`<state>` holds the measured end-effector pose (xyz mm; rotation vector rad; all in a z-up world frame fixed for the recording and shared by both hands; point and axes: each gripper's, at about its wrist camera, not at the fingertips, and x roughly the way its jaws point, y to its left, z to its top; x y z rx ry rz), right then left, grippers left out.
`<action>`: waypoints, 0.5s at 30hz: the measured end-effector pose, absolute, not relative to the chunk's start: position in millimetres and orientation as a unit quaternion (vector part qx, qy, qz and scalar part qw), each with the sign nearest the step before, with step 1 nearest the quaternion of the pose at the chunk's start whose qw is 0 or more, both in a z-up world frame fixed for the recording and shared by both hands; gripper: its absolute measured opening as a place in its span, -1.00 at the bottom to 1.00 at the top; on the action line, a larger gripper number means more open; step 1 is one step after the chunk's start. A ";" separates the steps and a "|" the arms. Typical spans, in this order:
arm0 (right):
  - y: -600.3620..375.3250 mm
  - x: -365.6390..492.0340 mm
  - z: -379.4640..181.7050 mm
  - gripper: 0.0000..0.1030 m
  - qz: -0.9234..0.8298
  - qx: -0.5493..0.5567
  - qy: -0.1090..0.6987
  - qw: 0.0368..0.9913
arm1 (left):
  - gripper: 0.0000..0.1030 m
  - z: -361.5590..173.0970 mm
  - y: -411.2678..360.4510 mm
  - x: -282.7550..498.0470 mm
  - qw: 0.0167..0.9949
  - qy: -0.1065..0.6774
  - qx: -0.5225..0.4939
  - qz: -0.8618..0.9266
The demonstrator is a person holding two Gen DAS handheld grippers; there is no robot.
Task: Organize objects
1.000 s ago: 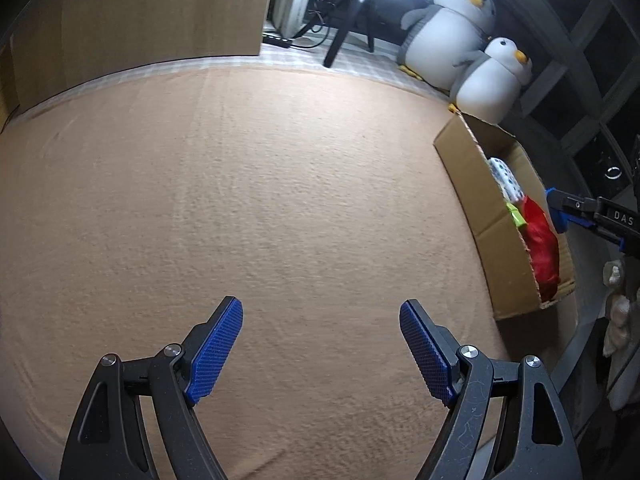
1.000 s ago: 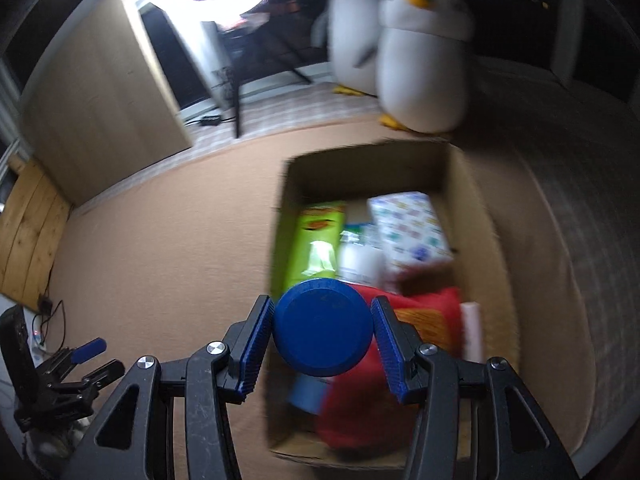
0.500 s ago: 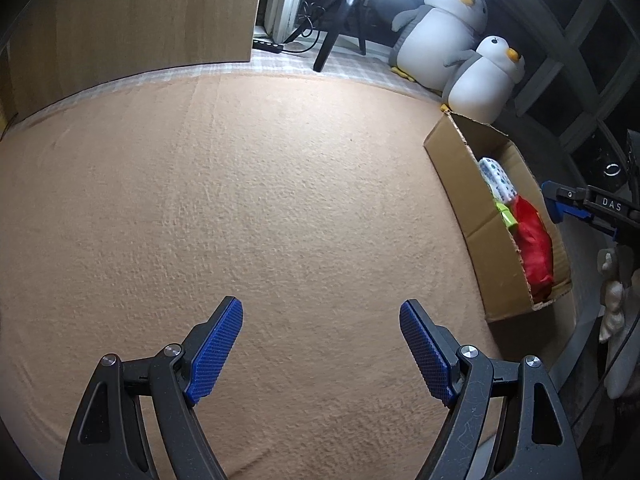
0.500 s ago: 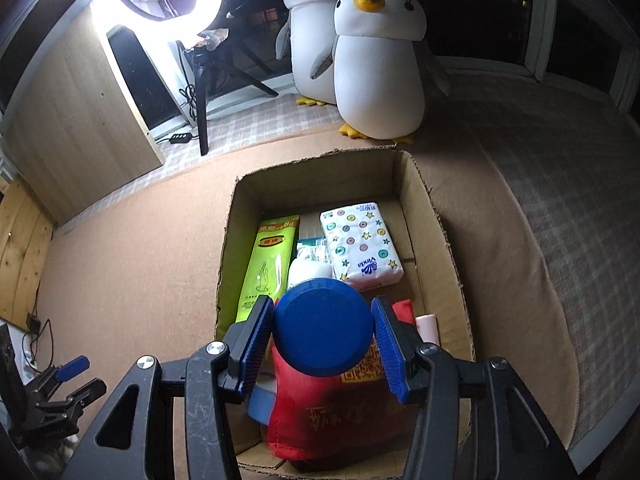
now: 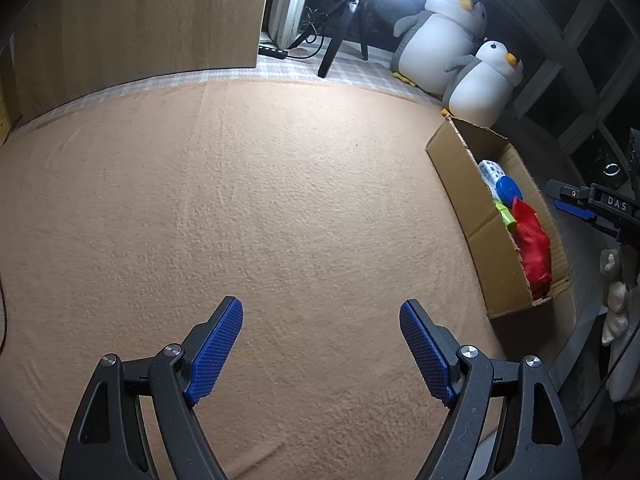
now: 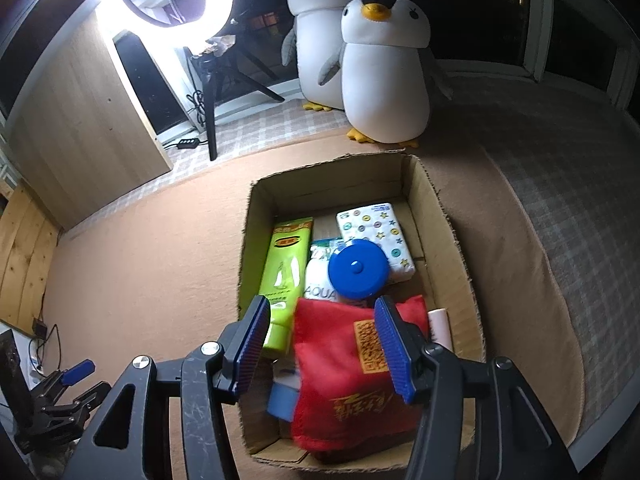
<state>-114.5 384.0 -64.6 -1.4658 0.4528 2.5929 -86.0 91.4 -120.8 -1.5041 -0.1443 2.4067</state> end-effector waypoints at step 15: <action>308.9 -95.4 -58.2 0.08 0.866 -0.484 0.118 0.026 | 0.63 -98.4 54.7 -73.7 0.122 -0.043 -0.500 0.856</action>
